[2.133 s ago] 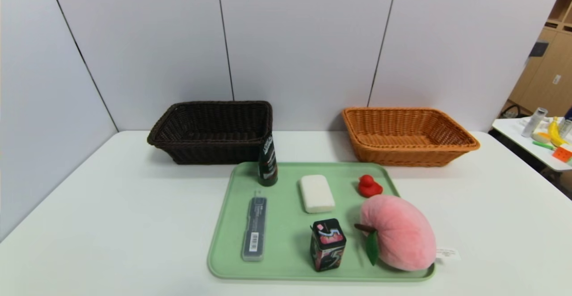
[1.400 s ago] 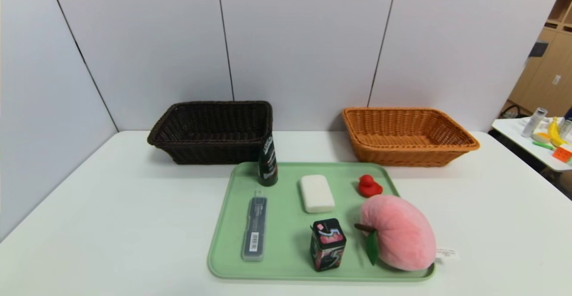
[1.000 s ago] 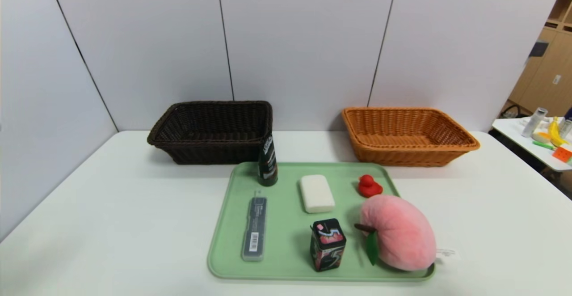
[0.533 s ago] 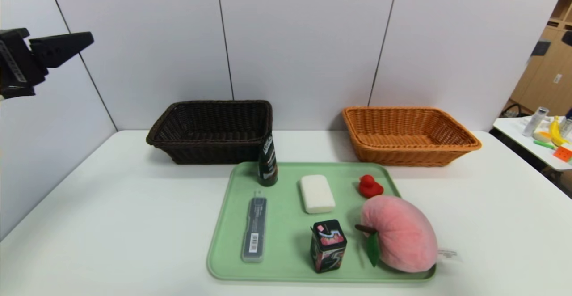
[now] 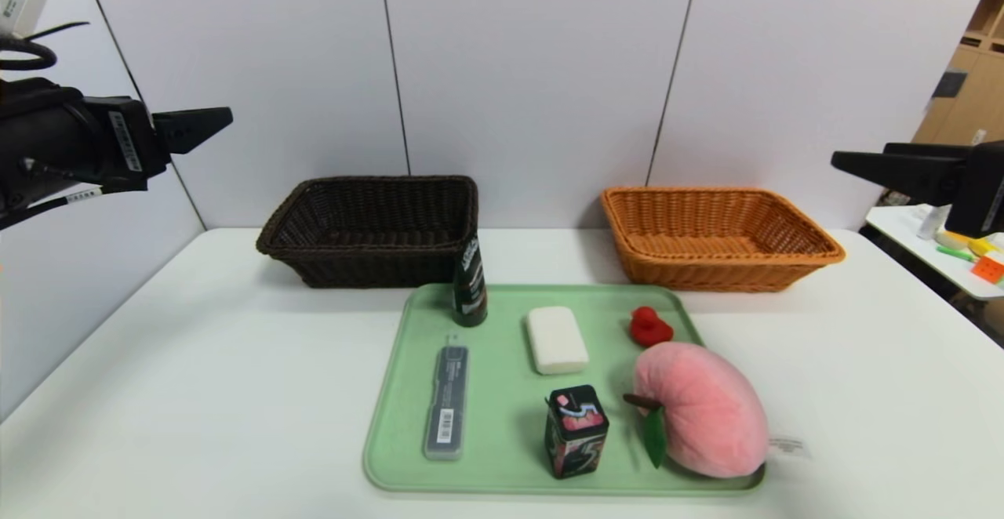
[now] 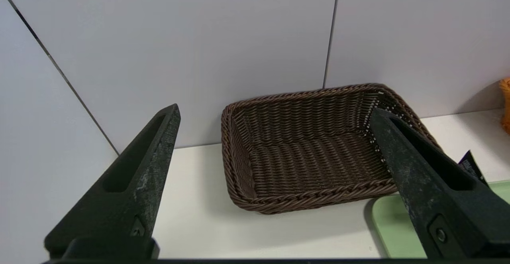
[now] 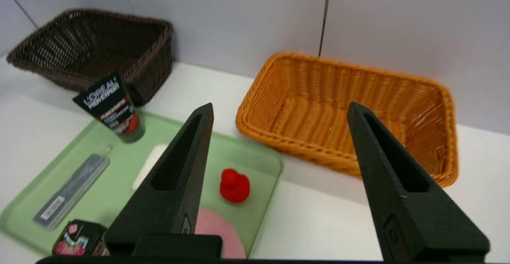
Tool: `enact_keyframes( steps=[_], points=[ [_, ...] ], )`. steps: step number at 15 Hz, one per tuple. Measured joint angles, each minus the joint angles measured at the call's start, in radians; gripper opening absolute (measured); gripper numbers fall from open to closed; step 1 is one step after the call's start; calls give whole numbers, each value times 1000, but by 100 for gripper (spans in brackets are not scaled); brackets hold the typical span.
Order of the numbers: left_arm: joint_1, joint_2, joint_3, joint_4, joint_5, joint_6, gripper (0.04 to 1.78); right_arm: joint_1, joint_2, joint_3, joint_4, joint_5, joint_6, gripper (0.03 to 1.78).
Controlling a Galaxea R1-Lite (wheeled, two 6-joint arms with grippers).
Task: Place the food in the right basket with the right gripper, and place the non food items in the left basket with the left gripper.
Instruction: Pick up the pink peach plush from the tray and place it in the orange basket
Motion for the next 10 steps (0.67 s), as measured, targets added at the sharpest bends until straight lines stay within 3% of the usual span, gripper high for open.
enact_keyframes(
  steps=[4,7,10],
  points=[
    [0,39,3,0,4,20,169,74,92,-207,322,-47,9,142],
    [0,61,17,0,4,20,169,134,197,-407,660,-95,74,151],
    [0,68,34,0,4,22,169,221,266,-454,865,-134,79,158]
  ],
)
